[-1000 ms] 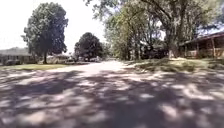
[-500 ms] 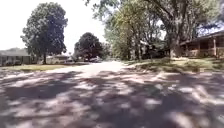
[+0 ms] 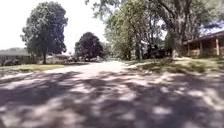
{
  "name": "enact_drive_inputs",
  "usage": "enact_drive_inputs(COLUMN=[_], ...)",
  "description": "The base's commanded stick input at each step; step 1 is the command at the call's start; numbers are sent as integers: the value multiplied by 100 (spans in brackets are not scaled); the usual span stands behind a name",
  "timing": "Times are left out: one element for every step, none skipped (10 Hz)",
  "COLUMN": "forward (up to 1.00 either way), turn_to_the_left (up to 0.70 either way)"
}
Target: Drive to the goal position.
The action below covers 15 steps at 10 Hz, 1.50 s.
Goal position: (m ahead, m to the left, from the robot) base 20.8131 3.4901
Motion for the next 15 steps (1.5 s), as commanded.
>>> enact_drive_inputs(forward=[50, 50, 50, 50, 50, 50, 50, 50, 50, 50, 50, 50, 50, 50, 50], turn_to_the_left=[-50, -6, 0, 0, 0, 0, 0, 0, 0, 0, 0, 0, 0, 0, 0])
